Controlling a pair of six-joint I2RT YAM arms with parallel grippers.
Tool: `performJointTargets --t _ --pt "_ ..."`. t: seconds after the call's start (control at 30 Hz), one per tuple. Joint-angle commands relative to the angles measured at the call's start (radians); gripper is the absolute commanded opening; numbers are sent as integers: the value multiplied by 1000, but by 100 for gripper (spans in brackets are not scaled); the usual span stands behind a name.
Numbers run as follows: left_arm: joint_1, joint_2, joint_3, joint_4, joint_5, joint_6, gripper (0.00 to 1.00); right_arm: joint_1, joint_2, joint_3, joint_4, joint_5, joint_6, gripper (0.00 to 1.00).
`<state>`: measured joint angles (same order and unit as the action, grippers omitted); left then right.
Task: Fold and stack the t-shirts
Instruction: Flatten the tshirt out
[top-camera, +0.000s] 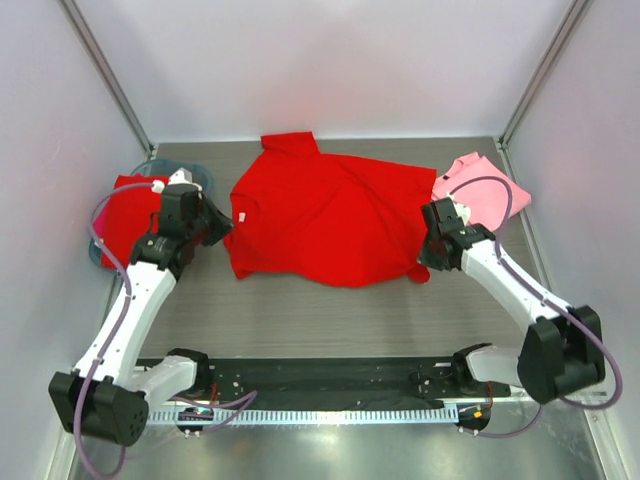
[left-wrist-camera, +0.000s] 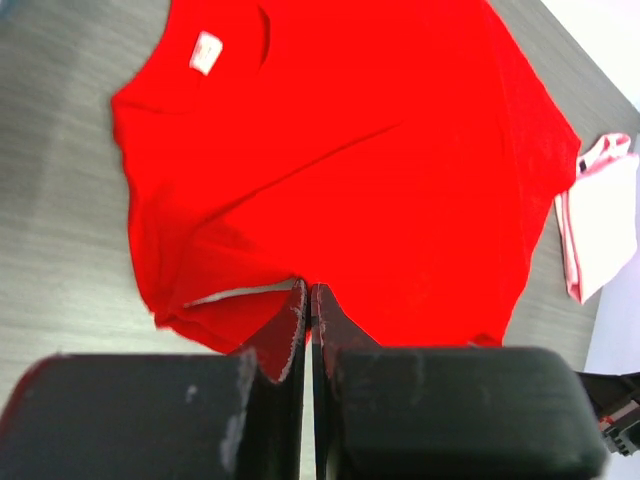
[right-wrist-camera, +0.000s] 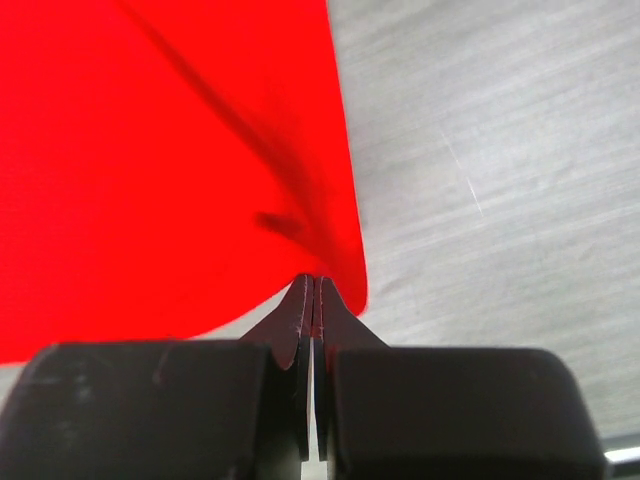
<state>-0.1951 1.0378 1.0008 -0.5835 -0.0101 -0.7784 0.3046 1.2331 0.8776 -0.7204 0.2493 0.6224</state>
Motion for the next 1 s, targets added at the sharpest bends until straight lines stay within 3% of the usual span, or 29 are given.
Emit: performJointTargets --t 0.0,0.4,0.97 --pt "2 56 74 68 -47 16 0 -5 78 64 59 39 -50 1" --pt "19 318 281 117 -34 16 0 -85 262 155 156 -62 -66 1" --pt "19 685 602 188 33 10 0 -188 341 167 205 -169 -89 1"
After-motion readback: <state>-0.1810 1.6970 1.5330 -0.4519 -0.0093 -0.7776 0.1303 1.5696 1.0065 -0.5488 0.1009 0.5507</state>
